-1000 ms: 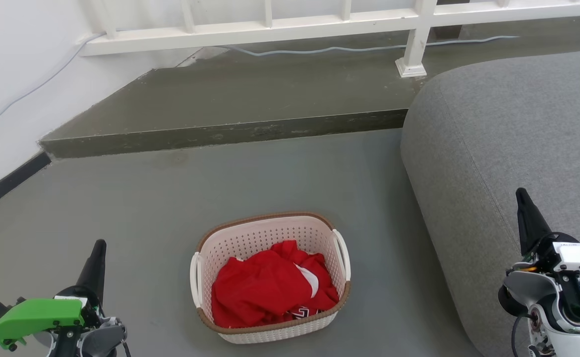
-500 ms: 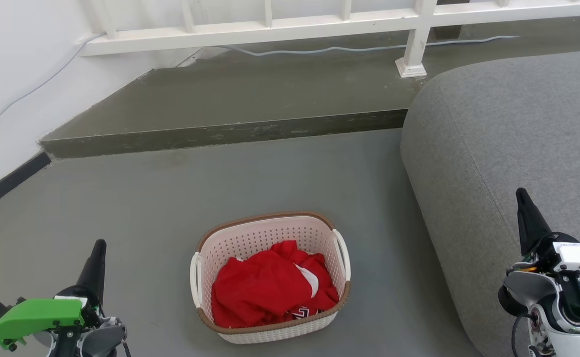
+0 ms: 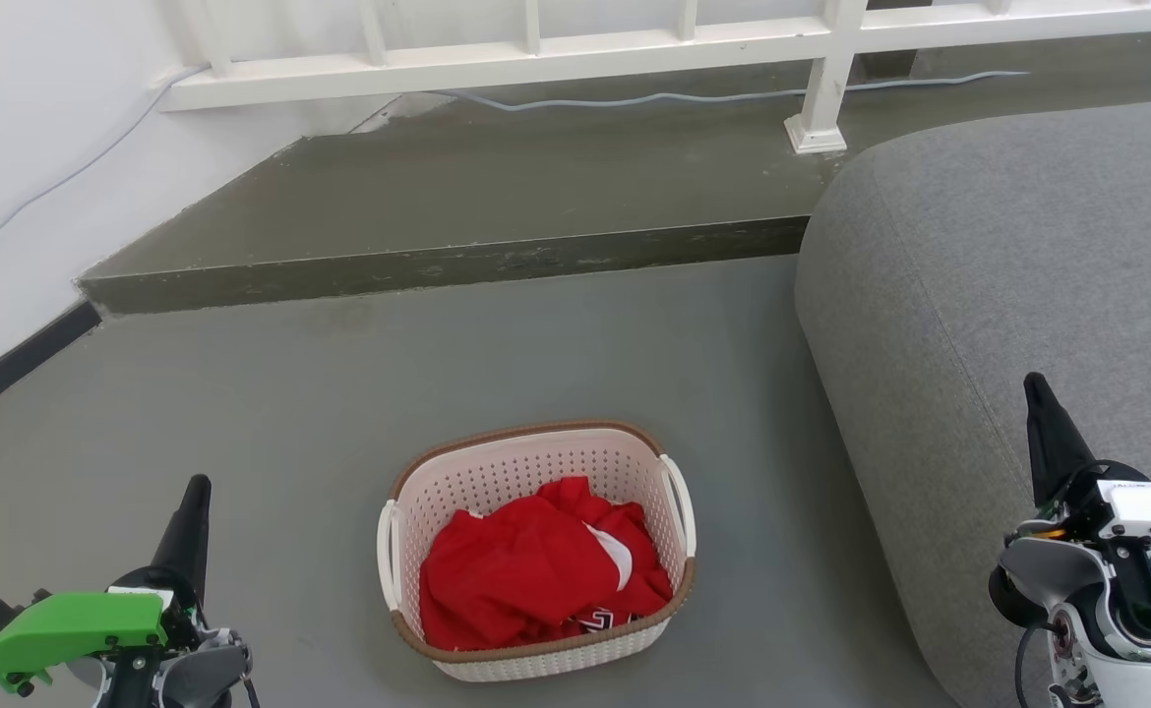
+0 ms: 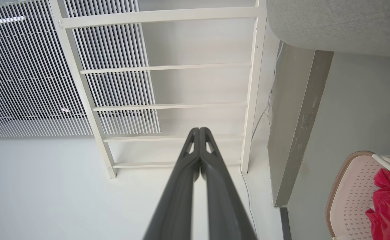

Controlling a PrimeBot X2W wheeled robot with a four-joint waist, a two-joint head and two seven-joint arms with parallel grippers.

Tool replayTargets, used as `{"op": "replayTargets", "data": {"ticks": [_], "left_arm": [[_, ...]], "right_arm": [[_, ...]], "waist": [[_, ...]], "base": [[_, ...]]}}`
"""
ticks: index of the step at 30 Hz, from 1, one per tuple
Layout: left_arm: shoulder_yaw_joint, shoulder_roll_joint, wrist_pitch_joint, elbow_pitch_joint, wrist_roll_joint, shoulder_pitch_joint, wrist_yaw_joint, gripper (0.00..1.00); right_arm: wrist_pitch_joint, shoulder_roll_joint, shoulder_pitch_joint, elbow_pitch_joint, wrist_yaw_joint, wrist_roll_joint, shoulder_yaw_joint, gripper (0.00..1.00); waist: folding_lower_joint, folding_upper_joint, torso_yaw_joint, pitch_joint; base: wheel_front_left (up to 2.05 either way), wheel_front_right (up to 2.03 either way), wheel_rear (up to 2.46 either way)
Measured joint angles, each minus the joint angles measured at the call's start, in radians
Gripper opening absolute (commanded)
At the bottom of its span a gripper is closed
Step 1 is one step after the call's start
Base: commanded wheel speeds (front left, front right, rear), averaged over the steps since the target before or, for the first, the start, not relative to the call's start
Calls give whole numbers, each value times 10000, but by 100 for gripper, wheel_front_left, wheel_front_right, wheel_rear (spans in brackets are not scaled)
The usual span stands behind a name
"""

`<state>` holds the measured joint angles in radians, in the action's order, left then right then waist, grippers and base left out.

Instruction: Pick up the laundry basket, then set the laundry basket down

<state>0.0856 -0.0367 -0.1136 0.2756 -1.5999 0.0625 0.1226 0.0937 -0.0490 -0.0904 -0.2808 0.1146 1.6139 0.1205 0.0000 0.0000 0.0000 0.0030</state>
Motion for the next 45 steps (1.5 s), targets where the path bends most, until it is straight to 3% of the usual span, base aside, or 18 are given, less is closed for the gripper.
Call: {"op": "replayTargets", "data": {"ticks": [45], "left_arm": [[0, 0, 0, 0, 0, 0, 0, 0]], "right_arm": [[42, 4, 1, 2, 0, 0, 15, 0]], "waist": [[0, 0, 0, 0]], "base": [[0, 0, 0]]}}
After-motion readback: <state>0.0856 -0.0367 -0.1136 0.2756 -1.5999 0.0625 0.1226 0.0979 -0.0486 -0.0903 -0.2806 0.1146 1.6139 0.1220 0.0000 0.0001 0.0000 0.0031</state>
